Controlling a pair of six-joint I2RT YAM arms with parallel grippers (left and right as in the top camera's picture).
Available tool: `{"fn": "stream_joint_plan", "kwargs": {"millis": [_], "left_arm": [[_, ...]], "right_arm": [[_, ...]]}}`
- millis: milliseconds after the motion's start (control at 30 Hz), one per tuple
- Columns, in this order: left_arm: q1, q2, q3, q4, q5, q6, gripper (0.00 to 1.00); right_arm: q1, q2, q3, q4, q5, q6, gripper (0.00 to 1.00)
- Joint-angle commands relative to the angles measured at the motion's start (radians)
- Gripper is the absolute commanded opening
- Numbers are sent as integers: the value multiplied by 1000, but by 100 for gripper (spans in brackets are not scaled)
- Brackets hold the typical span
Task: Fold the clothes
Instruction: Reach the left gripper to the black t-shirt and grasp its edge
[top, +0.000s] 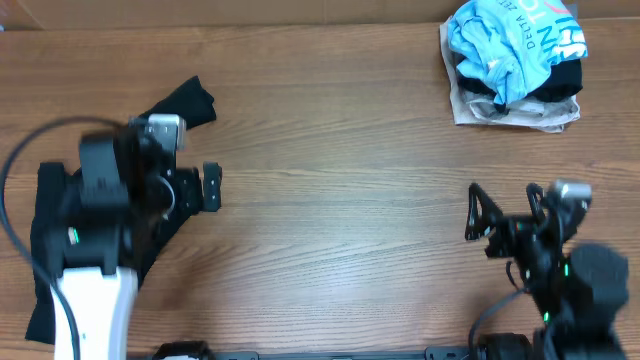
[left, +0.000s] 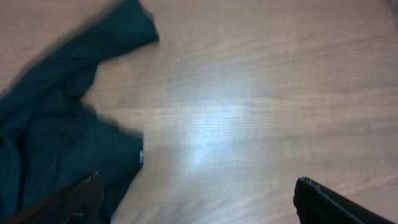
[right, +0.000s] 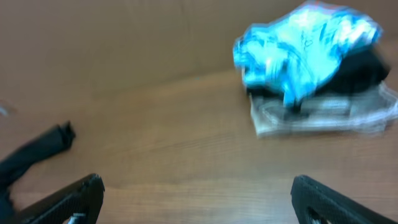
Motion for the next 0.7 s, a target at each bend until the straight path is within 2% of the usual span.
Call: {"fn": "stream_joint_plan", "kwargs": {"millis": [0, 267, 367, 433, 533, 667], "left_arm": [[-5, 147, 144, -72, -11, 79, 100], [-4, 342, 168, -69, -21, 75, 100], [-1, 412, 168, -72, -99, 60, 100], [8, 460, 167, -83, -179, 3, 100], [30, 538, 167, -93, -249, -41, 99], [59, 665, 167, -86, -246, -41, 91]], "right_arm": [[4, 173, 92, -38, -43, 29, 100], [4, 513, 116, 75, -270, 30, 100], [4, 612, 116, 99, -324, 30, 100], [4, 666, 116, 107, -340, 30, 100], [4, 724, 116, 104, -355, 30, 95], [4, 747, 116, 97, -357, 30, 87]]}}
